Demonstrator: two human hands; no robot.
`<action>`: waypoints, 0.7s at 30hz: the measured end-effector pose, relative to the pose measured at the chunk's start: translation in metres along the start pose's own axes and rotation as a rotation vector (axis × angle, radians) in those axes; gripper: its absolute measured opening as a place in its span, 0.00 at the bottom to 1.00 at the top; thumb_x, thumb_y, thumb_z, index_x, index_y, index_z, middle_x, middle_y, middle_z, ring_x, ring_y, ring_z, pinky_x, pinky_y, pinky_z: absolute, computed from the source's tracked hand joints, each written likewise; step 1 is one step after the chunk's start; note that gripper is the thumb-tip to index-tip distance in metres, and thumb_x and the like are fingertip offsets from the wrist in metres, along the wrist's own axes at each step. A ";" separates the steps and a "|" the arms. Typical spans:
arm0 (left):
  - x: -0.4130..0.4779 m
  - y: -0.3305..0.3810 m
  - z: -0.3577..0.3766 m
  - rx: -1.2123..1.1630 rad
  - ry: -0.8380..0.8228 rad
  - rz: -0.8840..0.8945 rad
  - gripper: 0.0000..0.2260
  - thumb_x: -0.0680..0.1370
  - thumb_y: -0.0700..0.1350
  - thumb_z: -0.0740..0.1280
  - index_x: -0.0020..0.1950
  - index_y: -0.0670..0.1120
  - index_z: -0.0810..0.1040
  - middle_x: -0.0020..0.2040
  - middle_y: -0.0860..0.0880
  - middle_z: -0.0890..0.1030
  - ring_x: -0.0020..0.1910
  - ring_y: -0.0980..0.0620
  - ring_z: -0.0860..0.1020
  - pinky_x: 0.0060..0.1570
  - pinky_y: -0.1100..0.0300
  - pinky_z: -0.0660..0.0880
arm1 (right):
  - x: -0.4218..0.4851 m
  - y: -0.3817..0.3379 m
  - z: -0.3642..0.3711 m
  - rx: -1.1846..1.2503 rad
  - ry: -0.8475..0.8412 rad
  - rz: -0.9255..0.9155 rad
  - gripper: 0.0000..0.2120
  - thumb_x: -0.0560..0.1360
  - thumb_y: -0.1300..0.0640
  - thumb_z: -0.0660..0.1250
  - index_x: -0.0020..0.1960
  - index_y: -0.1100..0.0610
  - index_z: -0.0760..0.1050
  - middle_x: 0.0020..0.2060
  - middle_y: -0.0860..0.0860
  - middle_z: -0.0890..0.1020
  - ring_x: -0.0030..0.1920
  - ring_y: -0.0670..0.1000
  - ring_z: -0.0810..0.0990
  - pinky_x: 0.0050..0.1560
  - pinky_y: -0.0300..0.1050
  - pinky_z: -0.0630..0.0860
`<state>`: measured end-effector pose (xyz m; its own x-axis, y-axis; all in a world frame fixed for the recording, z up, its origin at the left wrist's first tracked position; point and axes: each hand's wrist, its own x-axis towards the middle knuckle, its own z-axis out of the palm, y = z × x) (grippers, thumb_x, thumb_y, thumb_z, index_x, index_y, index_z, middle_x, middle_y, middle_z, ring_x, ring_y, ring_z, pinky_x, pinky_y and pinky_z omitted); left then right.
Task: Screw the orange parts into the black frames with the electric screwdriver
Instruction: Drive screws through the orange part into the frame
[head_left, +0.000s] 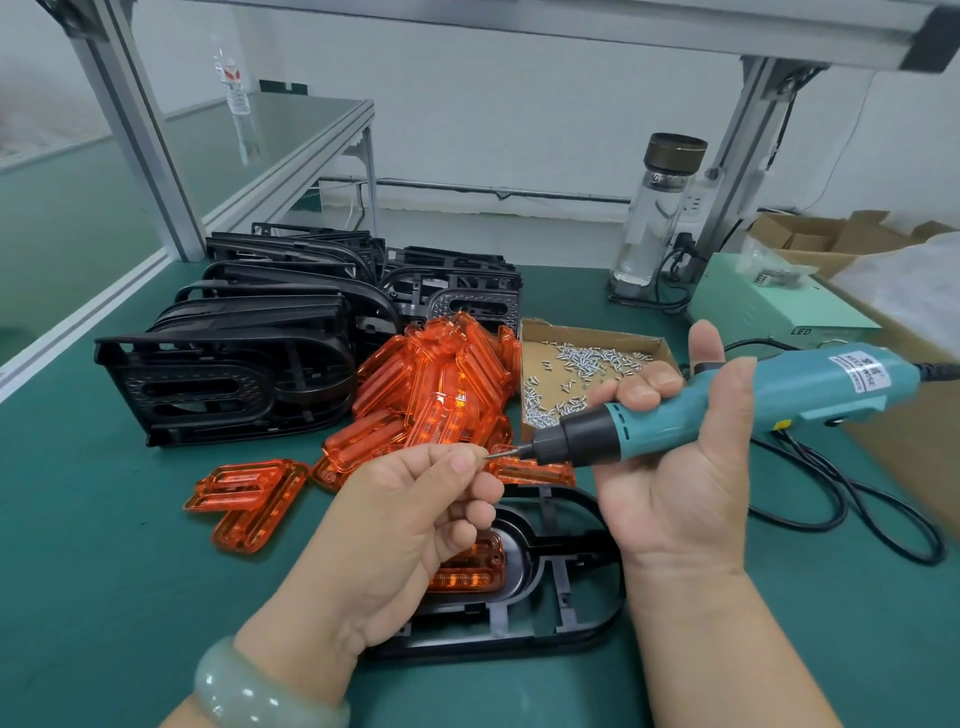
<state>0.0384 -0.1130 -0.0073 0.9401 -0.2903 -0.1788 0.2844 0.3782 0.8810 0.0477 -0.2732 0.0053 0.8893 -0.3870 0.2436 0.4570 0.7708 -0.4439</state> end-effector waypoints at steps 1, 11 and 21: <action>0.000 0.000 0.000 -0.020 -0.009 -0.021 0.06 0.68 0.45 0.68 0.36 0.47 0.85 0.34 0.46 0.81 0.29 0.56 0.77 0.26 0.68 0.74 | 0.000 0.000 0.000 -0.002 0.004 -0.002 0.14 0.74 0.45 0.63 0.57 0.49 0.73 0.31 0.45 0.73 0.29 0.43 0.73 0.43 0.41 0.78; -0.001 0.001 0.001 -0.139 -0.032 -0.118 0.06 0.68 0.43 0.67 0.39 0.43 0.83 0.33 0.45 0.80 0.28 0.55 0.77 0.24 0.67 0.74 | 0.000 0.001 0.002 0.000 0.002 0.002 0.14 0.73 0.46 0.62 0.56 0.50 0.73 0.31 0.45 0.72 0.29 0.43 0.73 0.43 0.42 0.77; -0.001 0.002 0.001 -0.129 -0.045 -0.101 0.07 0.68 0.44 0.67 0.37 0.45 0.85 0.32 0.46 0.80 0.28 0.56 0.77 0.24 0.69 0.73 | 0.000 0.001 0.001 0.023 0.000 0.008 0.14 0.73 0.46 0.63 0.56 0.49 0.72 0.31 0.45 0.72 0.30 0.43 0.73 0.43 0.41 0.77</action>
<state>0.0384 -0.1127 -0.0047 0.8971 -0.3703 -0.2412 0.4013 0.4541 0.7954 0.0480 -0.2715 0.0053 0.8929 -0.3809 0.2400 0.4495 0.7853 -0.4258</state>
